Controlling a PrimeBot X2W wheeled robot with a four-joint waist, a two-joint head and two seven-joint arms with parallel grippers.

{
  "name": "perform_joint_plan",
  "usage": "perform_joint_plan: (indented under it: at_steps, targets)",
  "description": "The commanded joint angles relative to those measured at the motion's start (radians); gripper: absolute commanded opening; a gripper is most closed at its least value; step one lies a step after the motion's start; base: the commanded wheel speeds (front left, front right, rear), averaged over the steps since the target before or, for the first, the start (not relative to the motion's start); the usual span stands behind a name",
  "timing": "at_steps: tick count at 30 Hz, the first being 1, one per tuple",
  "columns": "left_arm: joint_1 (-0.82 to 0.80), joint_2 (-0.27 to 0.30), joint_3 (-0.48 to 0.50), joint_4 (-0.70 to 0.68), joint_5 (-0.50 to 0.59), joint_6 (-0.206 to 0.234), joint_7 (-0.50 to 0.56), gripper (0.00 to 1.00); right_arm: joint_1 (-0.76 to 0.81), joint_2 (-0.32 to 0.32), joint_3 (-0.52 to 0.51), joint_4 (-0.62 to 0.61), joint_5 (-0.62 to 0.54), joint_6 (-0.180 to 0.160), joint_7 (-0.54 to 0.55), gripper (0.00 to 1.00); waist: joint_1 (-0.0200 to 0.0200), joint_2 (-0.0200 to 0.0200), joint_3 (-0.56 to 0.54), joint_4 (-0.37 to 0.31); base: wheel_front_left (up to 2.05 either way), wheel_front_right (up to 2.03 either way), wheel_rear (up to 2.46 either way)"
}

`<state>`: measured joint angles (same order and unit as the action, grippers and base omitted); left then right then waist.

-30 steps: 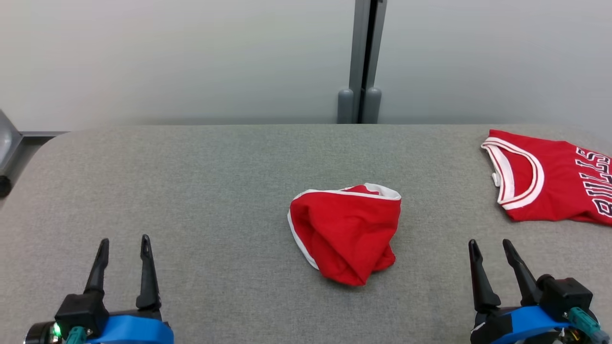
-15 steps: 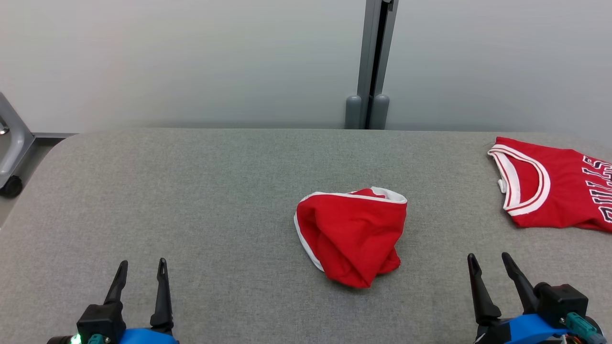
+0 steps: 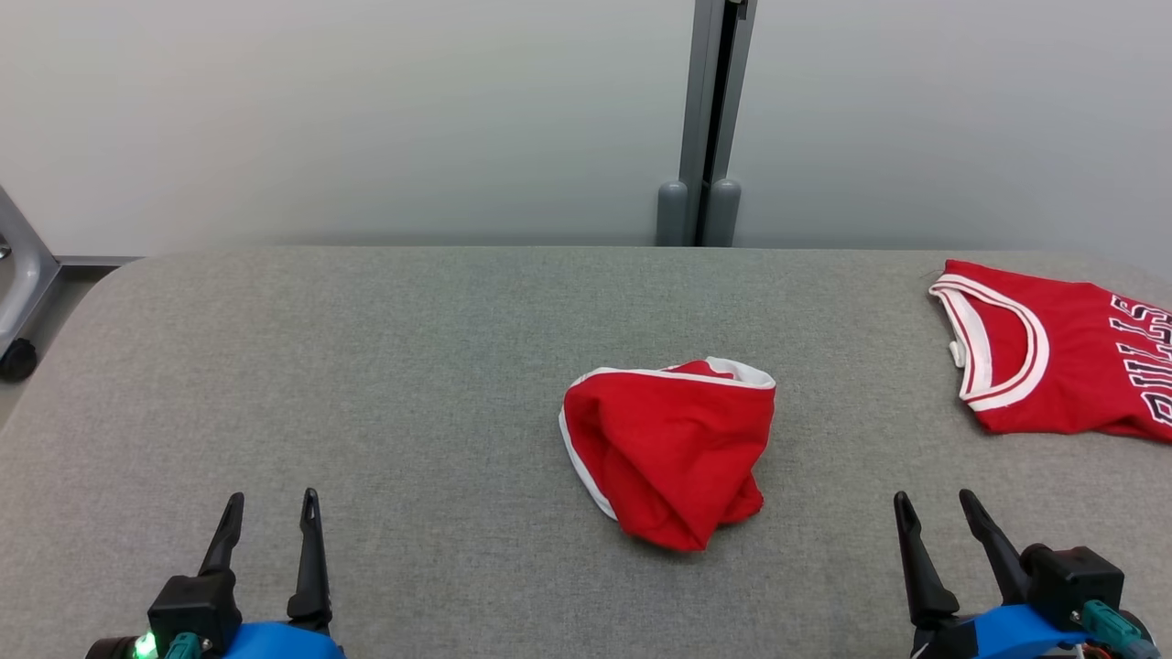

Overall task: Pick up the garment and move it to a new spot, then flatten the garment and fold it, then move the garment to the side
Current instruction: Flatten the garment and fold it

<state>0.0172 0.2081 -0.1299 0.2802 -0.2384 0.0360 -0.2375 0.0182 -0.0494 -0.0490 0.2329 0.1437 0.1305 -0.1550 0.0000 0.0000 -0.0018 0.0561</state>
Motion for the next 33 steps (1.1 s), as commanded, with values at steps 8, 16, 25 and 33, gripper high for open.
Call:
perform_joint_plan:
  at_steps: [8,16,25,33]
  targets:
    - [-0.007,0.006,0.001,-0.012,-0.013,0.012,0.008,1.00,0.010,-0.002,0.000,-0.006,0.005,0.001,0.005,1.00,0.0000,0.0000,0.000,0.001,0.00,0.00,0.00]
    - [-0.009,0.011,0.000,-0.004,-0.022,0.014,0.003,1.00,0.009,-0.002,0.002,0.001,0.004,0.001,0.005,1.00,0.0000,0.0000,-0.002,-0.001,0.00,0.00,0.00]
    - [-0.009,0.013,-0.005,-0.002,-0.029,0.018,0.002,1.00,0.010,-0.002,0.002,0.006,0.005,0.001,0.004,1.00,0.0000,0.0000,-0.007,-0.001,0.00,0.00,0.00]
    - [-0.026,0.012,-0.013,0.003,-0.038,0.017,0.001,1.00,-0.124,-0.002,0.038,0.018,-0.013,0.001,0.010,1.00,0.0000,0.0000,-0.003,0.015,0.00,0.00,0.00]
